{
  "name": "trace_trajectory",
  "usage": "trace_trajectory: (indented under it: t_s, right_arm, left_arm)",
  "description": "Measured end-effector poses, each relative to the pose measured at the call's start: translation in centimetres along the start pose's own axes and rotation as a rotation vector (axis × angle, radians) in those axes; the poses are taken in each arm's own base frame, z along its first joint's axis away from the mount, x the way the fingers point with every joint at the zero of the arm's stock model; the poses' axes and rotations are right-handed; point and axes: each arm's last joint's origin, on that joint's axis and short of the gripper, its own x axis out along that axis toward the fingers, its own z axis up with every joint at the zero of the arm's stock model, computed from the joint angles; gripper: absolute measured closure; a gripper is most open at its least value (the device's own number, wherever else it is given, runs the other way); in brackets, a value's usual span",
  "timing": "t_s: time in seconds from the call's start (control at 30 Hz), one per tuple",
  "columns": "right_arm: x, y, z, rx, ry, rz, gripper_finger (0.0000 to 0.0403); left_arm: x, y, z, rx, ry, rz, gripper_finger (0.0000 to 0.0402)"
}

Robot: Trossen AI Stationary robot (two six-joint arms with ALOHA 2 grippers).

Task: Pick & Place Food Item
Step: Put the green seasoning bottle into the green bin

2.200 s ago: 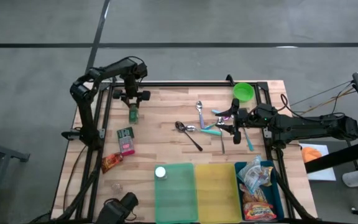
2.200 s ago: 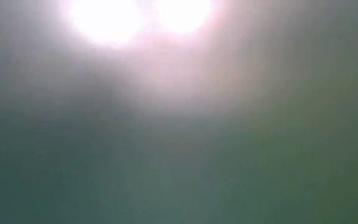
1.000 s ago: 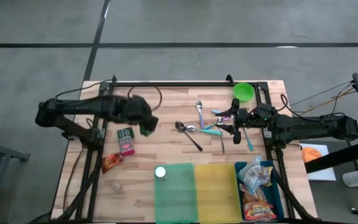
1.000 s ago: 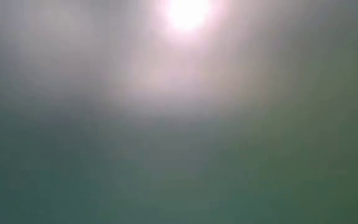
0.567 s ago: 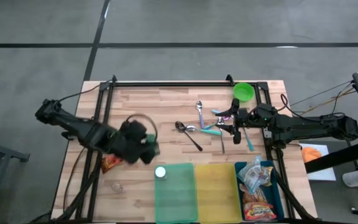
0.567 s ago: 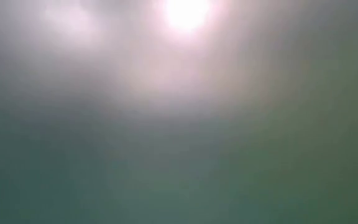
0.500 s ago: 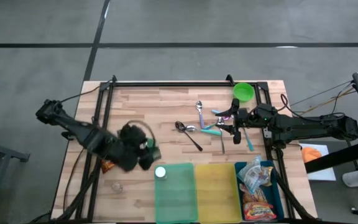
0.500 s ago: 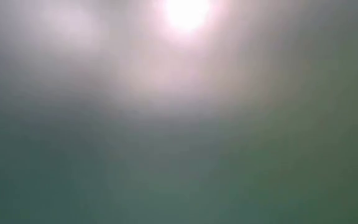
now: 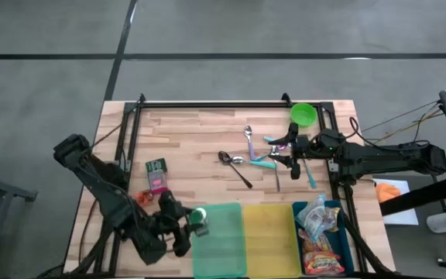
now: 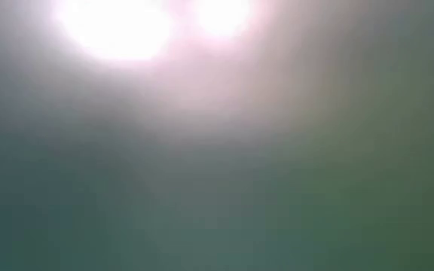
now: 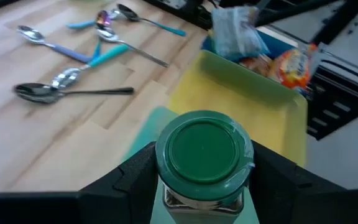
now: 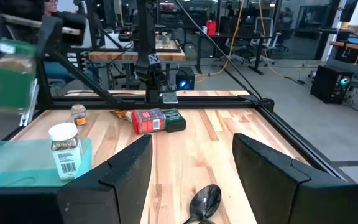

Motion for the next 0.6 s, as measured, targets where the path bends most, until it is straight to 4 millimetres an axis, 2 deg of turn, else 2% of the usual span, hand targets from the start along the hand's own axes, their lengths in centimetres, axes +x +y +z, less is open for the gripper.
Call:
trace_trajectory:
  t_s: [0.17,0.6]
  right_arm:
    - [0.0,0.0,0.0,0.000,0.000,0.000,0.0181]
    - [0.0,0.0,0.0,0.000,0.000,0.000,0.0181]
  left_arm:
    - [1.3,-1.1,-1.8,0.079,0.006,0.014,0.0208]
    - [4.6,-2.7,-5.7,0.150,0.030,0.058,0.0204]
